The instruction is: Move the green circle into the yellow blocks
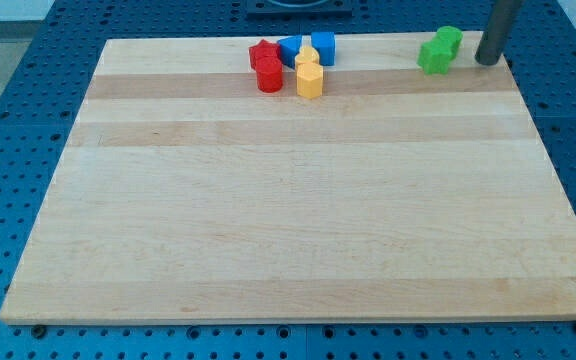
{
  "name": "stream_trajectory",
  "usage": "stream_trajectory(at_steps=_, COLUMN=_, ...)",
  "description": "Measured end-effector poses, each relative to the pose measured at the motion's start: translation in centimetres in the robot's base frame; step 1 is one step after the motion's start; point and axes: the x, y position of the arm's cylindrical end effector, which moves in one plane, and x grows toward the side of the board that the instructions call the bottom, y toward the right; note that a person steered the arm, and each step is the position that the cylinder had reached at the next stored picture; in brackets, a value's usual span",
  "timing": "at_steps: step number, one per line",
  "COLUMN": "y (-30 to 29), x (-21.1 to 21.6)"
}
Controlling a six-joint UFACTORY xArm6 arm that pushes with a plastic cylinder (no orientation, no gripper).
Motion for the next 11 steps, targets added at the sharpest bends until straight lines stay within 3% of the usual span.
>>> stream_trajectory(at_steps=1, y=-0.5, x=-2.7)
stream_trajectory(at_steps=3, y=-6.2, x=-3.5)
stream_trajectory(at_steps=11, y=-14.9, x=2.6)
